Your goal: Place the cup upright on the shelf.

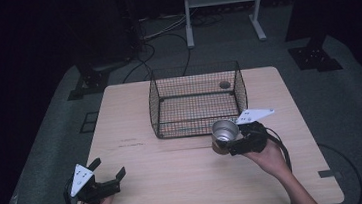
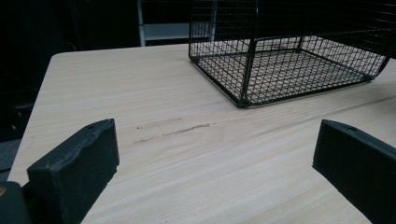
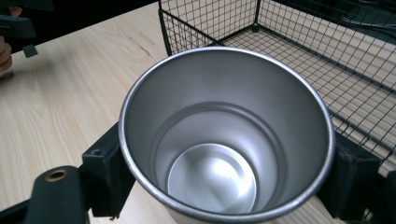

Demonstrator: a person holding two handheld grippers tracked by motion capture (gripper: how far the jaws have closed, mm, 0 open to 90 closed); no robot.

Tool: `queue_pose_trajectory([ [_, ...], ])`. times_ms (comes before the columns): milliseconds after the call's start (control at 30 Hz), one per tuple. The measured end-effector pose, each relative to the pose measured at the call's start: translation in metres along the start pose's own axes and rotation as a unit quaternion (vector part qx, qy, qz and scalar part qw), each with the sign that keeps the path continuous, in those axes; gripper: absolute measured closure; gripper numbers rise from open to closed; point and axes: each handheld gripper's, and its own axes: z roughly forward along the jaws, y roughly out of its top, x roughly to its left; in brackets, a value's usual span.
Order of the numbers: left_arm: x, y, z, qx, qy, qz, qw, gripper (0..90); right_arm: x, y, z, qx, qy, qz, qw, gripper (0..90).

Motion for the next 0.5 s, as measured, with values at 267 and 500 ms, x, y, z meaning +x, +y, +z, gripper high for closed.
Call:
queue_pose_trajectory([
  [267, 0.000, 0.000, 0.001, 0.001, -0.001, 0.001, 1.0000, 0.0, -0.003, 0.014, 0.002, 0.005, 0.000, -0.003, 1.0000, 17.8],
  [500, 0.000, 0.000, 0.000, -0.001, 0.000, -0.002, 1.0000, 0.0, -0.006, 0.028, 0.001, 0.003, 0.003, -0.008, 1.0000, 17.7],
])
